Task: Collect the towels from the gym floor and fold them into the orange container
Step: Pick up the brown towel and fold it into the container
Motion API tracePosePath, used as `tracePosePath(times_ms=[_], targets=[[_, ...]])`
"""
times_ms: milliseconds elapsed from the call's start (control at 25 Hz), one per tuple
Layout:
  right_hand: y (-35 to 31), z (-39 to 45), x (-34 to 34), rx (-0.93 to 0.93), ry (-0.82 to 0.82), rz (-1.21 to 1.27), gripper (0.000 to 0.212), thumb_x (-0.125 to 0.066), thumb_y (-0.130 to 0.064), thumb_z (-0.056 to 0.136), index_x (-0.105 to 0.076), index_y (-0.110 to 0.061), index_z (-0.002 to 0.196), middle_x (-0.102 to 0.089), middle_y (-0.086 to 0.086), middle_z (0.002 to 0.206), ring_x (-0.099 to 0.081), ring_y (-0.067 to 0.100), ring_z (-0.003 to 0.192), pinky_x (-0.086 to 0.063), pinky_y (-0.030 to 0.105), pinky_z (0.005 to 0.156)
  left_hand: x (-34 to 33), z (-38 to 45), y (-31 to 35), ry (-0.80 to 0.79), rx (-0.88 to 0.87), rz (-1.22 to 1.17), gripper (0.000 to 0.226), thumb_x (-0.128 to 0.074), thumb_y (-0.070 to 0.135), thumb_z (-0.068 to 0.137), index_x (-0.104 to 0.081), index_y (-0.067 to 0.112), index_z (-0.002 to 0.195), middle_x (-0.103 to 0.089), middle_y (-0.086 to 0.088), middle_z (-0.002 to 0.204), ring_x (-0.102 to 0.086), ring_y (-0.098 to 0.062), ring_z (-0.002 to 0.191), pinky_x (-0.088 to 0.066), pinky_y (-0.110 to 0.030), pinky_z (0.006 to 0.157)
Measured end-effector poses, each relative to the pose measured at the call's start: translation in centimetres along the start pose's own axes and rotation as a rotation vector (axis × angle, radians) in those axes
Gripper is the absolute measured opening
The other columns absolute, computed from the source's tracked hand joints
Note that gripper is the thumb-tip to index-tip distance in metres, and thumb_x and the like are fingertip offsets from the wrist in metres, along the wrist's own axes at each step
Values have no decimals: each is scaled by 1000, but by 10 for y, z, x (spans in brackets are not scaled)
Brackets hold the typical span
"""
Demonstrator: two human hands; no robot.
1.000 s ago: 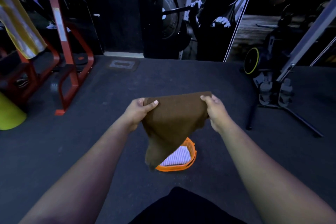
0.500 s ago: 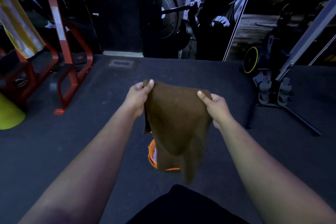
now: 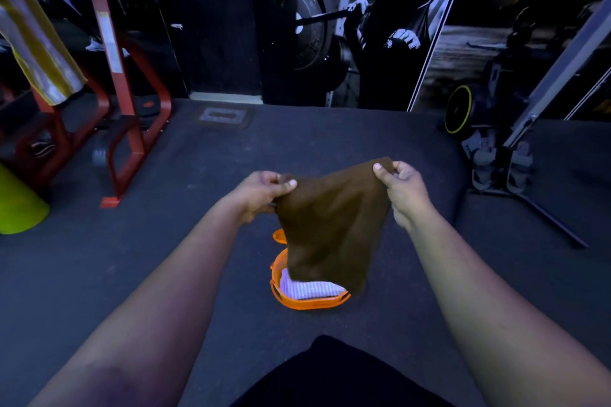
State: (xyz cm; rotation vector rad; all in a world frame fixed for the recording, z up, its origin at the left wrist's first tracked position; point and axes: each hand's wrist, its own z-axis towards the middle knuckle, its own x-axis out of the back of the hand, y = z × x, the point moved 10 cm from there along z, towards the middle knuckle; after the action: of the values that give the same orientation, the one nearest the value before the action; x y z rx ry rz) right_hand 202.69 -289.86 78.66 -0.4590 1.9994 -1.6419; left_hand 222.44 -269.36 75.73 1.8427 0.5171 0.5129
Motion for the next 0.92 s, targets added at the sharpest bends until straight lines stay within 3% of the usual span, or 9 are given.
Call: tracePosePath(times_ms=[80,160,200,360,440,520,640,720,920], targets=[[1,-10,-13,-75,-202,144,17,-62,-10,98,-63,-8,115,-76,10,103,-72,22,95,-61,31,83,12,2,10,70,-109,-275,12,-62,25,101,-66,14,98,-75,-2,90,-67,-17,86,-54,-30,78],[11,-21,-21,-129,-362,-68,21,-64,-9,96,-66,-8,116,-76,8,106,-72,18,95,-60,27,83,14,3,20,51,-159,-460,18,-61,23,102,-67,9,112,-75,-10,108,-71,-21,100,-57,-35,90],[15,-22,-21,-106,-377,-207,20,-66,-10,95,-68,-7,114,-76,7,105,-72,16,94,-59,24,79,15,3,19,46,-145,-380,21,-63,22,100,-67,8,116,-75,-11,113,-71,-24,105,-57,-37,94],[7,-13,-14,28,-197,-300,18,-69,-8,93,-72,-3,110,-78,7,101,-74,12,88,-59,25,79,44,0,7,293,-76,155,28,-80,39,85,-75,13,96,-78,-8,94,-74,-30,92,-61,-49,85],[4,-13,-12,38,-122,-243,13,-69,-6,93,-72,-5,106,-77,6,96,-75,11,83,-60,23,74,53,-7,17,391,-79,-13,24,-80,38,87,-71,15,88,-76,-4,86,-70,-23,80,-60,-43,77],[6,-11,-10,0,-87,-159,10,-68,-4,94,-70,-7,103,-77,6,92,-74,14,81,-60,24,68,37,-5,14,279,-40,-267,12,-77,25,91,-67,21,99,-74,1,92,-69,-19,85,-55,-44,86],[13,-8,-6,-91,-109,-134,18,-67,3,92,-66,-11,103,-77,3,89,-73,15,82,-59,24,64,27,-2,8,142,-44,-350,61,-68,-8,90,-43,20,138,-72,-8,111,-69,-23,100,-53,-43,90],[13,-8,-2,-90,-114,-129,21,-67,5,90,-63,-11,103,-77,5,92,-73,15,84,-59,25,64,35,3,0,178,-51,-418,67,-66,-13,88,-39,20,140,-70,-13,116,-70,-24,102,-54,-37,84],[9,-9,-2,-9,-72,-181,20,-68,8,89,-60,-6,101,-75,7,89,-74,8,73,-55,19,58,40,1,-5,315,-36,56,60,-78,10,88,-51,14,141,-69,-17,115,-71,-29,103,-59,-41,88]])
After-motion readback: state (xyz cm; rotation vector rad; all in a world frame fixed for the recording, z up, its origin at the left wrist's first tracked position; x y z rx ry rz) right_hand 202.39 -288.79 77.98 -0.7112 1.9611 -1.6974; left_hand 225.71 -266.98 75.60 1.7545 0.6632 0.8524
